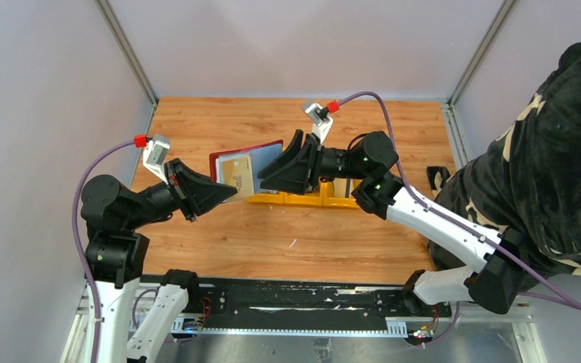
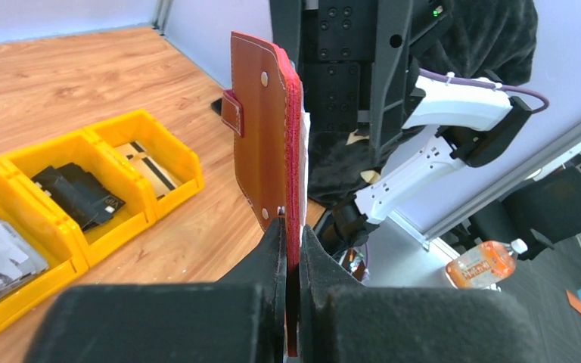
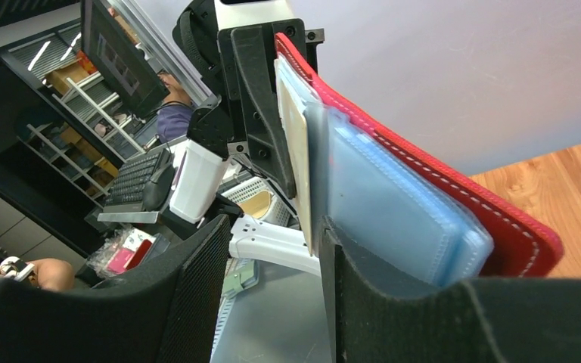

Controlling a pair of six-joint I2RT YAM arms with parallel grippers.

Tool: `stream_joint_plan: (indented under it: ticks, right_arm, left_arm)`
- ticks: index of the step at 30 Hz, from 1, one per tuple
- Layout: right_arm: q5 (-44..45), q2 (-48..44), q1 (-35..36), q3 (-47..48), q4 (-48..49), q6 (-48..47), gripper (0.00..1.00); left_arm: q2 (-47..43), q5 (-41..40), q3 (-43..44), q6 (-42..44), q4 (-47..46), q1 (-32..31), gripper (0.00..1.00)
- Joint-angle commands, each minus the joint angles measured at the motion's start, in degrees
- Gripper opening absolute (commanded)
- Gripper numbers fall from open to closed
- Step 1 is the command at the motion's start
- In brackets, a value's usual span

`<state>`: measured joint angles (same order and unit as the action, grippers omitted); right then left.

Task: Take the credit cards out of the card holder
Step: Remove the credit card from the card holder.

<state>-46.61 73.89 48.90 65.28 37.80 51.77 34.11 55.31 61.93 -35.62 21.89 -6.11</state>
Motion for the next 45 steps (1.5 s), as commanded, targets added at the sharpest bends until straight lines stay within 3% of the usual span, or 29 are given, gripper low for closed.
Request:
stream_joint_plan:
  ticks: [1,8,19,23,27,36,42,45]
  right_arm:
    - [-2.2,1.0,0.8,0.1,2.8,1.7,0.50]
    - [-2.7,2.2,1.5,1.0,4.4,2.7,0.48]
    - [-3.3,4.6,3.4,3.2,7.9,4.2,0.24]
    - [-3.1,6.0,3.4,3.6,9.6,5.6,0.13]
    - [-3.0,6.4,3.4,2.4,13.0,7.5,0.01]
    - [-4.1,5.4,3.7,0.2,15.8,8.3,0.00]
    - [-5.2,5.9,4.9,0.1,16.6,8.3,0.00]
    - [-5.1,5.6,5.0,-0.4,16.8,8.3,0.00]
  left_arm:
    - [0.1,2.8,-0.3,-2.7,-4.3,0.1,0.00]
    - [0.0,3.5,-0.3,-3.1,-4.8,0.1,0.00]
    - [0.1,1.1,-0.9,-1.4,-2.7,0.1,0.00]
    - [-0.2,2.5,-1.3,-1.8,-3.3,0.1,0.04]
    - [-1.2,5.2,-2.4,-5.4,-8.1,0.1,0.16]
    - [-2.0,8.5,-7.3,-23.1,-29.3,0.1,0.28]
    - [-2.0,8.5,-7.5,-25.2,-31.2,0.1,0.32]
    - [-2.0,8.4,-7.6,-25.4,-31.9,0.1,0.24]
